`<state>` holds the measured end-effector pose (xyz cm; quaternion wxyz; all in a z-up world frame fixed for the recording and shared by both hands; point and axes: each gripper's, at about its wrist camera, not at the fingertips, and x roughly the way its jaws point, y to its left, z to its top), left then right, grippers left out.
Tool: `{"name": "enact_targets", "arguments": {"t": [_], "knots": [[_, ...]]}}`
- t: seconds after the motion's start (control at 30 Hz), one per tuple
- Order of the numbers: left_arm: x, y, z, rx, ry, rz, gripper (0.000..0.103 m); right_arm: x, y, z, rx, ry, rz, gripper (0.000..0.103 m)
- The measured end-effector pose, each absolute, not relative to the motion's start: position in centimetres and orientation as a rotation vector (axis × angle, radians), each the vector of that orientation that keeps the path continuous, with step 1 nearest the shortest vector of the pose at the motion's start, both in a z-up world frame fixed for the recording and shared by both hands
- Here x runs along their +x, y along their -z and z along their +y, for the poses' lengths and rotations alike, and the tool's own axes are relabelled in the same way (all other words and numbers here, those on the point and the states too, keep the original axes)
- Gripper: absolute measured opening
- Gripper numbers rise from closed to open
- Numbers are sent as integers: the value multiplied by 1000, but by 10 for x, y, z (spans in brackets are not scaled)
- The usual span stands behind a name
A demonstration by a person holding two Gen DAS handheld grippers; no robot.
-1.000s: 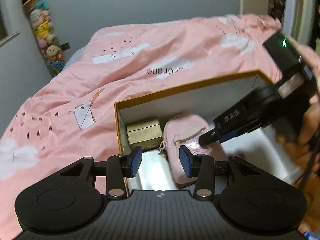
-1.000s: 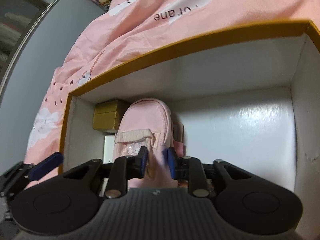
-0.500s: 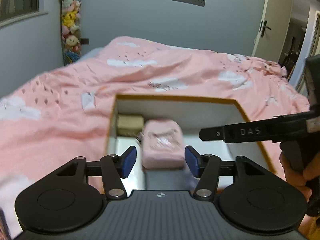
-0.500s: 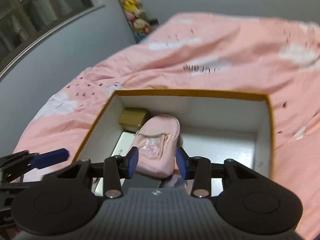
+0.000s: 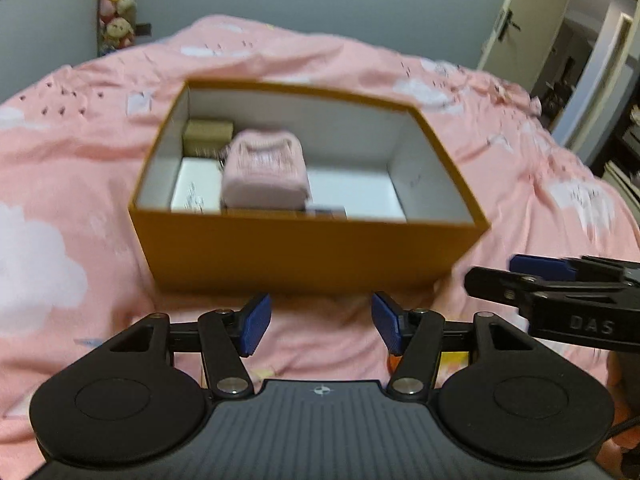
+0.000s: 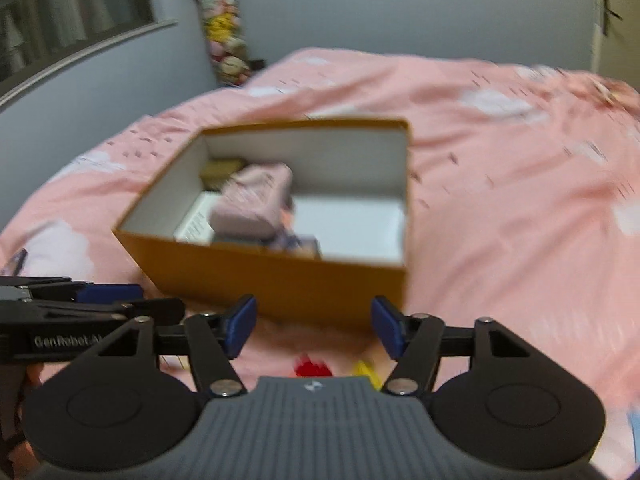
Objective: Organize objects
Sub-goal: 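Grasp the red panda plush with the left gripper while the right grasps the white striped-hat plush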
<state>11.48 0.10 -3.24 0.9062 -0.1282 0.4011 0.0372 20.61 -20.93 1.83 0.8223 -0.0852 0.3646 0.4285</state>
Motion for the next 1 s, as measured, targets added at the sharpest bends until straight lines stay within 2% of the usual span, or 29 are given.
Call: {"name": "enact_targets", "arguments": {"t": [0.3, 0.37, 0.53, 0.73, 0.87, 1.0], "knots": [[100, 47, -1, -291, -79, 893, 66, 189, 14, -247, -247, -760, 879, 69], [99, 51, 2, -322, -57, 926, 63, 188, 20, -251, -252, -746, 911, 69], [96, 64, 4, -396, 28, 1015, 57, 181, 29, -259, -254, -751, 969, 62], [99, 66, -11, -374, 123, 1045, 57, 179, 32, -259, -249, -784, 1003, 59], [103, 75, -26, -351, 182, 1117, 57, 181, 36, -258, -242, -793, 1042, 54], [104, 83, -39, -338, 259, 1184, 64, 181, 31, -264, -241, -816, 1059, 53]]}}
